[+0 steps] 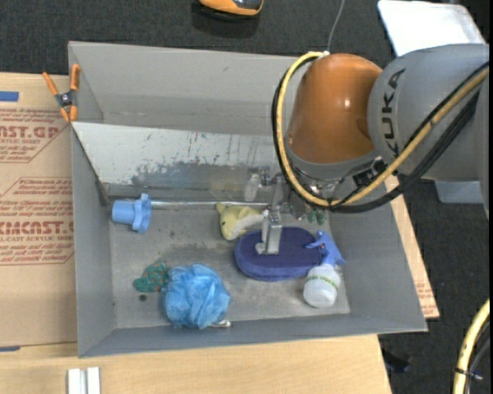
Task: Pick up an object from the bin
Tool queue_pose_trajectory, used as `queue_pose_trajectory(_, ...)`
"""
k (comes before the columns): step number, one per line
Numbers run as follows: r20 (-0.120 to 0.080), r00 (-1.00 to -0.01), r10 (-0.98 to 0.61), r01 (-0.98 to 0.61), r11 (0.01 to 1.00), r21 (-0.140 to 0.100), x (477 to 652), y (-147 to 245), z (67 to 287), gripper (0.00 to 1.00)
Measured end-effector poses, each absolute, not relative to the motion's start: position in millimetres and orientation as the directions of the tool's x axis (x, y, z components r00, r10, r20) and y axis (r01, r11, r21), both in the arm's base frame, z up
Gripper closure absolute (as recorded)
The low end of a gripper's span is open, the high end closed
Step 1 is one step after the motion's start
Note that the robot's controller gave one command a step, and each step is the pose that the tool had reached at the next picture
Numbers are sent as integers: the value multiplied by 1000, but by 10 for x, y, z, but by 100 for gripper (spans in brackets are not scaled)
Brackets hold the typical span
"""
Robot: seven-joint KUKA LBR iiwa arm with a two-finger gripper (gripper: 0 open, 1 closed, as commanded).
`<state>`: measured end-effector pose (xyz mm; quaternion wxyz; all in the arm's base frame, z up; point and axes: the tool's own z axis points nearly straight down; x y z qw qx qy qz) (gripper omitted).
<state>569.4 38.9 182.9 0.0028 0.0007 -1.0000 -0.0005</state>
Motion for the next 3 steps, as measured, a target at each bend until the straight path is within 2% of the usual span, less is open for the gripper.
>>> queue_pose_trajectory(1, -2, -1000, -1, -1, 1000, 1, 5709, 387, 1879, 0)
queue_pose_trajectory(2, -6, -995, -102, -102, 995, 0, 5474, -258, 927, 0)
queue_pose_trajectory(3, -8, -998, -62, -62, 998, 4, 5226, -245, 1213, 0)
